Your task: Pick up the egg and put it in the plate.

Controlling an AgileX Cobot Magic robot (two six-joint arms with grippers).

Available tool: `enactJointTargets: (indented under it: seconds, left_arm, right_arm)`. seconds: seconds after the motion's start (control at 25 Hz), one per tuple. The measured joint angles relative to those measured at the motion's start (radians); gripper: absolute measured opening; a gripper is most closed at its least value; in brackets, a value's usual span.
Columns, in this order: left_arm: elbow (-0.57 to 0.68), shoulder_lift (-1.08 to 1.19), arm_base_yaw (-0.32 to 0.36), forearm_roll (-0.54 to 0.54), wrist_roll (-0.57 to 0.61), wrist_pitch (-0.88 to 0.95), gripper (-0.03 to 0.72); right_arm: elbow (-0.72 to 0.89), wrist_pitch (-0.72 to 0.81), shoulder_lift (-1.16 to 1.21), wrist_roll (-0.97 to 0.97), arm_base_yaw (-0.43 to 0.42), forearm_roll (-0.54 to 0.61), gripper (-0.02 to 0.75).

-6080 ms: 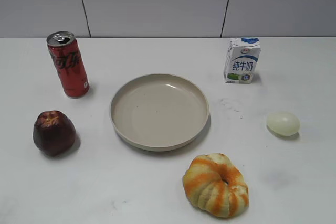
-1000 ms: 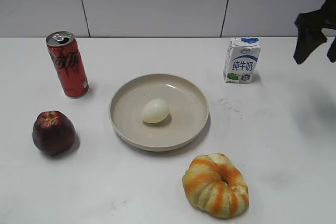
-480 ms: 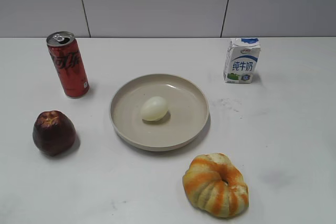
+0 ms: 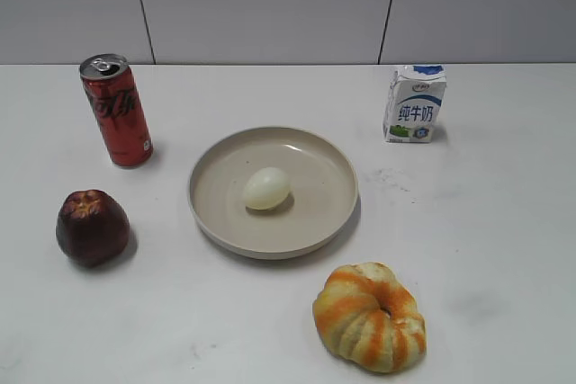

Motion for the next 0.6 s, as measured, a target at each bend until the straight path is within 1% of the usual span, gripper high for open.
enactJointTargets:
  seconds: [0.32, 0.6]
  left_arm:
    - [0.000, 0.000, 0.000, 0.000, 0.000, 0.000, 0.230]
    - [0.000, 0.000, 0.000, 0.000, 0.000, 0.000, 0.230]
  right_arm:
    - [0.018, 0.001, -0.391, 0.007, 0.000, -0.004, 0.518]
    - [0.018, 0.001, -0.640, 0.009, 0.000, -0.005, 0.487]
